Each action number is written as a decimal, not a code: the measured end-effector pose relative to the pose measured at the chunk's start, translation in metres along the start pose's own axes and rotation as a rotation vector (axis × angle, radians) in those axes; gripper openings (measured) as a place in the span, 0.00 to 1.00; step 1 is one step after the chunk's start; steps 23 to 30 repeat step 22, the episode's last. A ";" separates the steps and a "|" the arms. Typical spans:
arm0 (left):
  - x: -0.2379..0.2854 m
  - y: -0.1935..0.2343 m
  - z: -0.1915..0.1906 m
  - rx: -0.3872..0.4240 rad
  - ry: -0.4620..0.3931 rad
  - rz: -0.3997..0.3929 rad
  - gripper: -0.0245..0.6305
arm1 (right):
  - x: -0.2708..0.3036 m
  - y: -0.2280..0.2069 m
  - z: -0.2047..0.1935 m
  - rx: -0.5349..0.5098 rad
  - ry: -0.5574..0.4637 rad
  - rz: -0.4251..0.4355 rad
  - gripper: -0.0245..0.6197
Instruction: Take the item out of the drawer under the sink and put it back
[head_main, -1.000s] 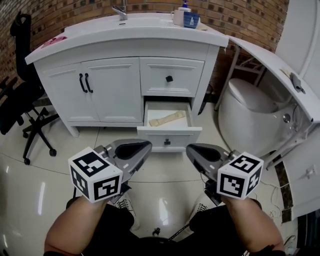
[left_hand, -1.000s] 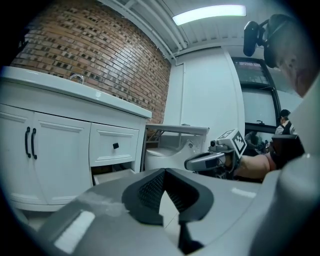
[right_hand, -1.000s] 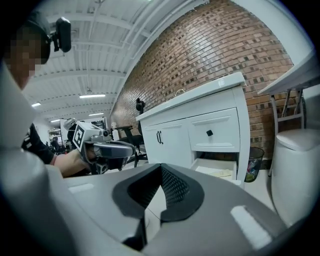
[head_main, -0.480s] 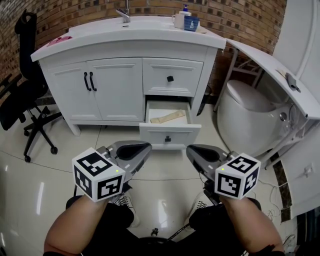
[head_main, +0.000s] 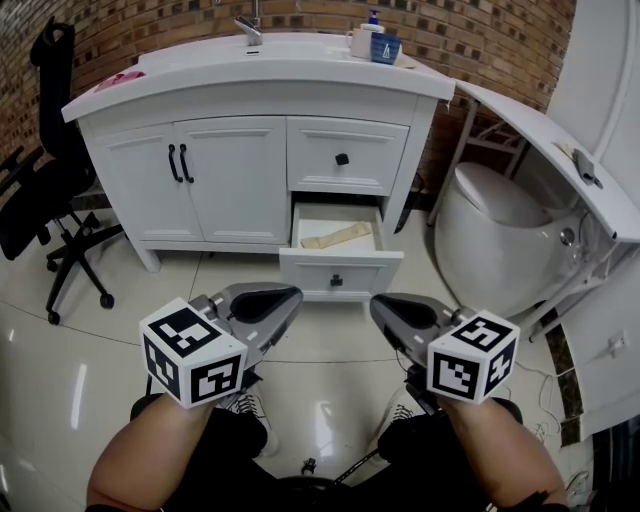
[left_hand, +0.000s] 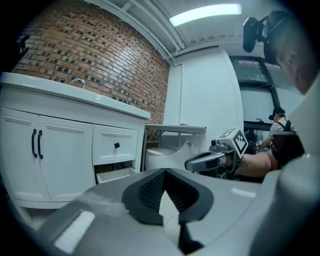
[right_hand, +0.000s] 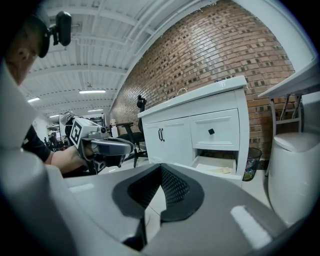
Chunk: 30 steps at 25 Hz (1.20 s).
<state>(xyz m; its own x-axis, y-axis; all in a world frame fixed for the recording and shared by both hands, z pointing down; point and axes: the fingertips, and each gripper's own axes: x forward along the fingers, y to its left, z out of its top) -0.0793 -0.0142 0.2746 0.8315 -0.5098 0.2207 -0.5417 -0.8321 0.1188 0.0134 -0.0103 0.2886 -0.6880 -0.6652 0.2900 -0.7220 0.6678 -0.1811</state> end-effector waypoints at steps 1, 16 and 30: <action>0.000 0.000 0.000 0.000 0.000 -0.001 0.05 | 0.000 0.000 0.000 0.000 0.001 -0.001 0.04; 0.002 -0.002 0.005 0.000 -0.009 0.000 0.05 | -0.006 0.006 0.003 -0.003 -0.007 0.007 0.04; 0.002 -0.002 0.005 -0.004 -0.005 -0.002 0.05 | -0.010 0.010 0.005 -0.001 -0.014 0.016 0.04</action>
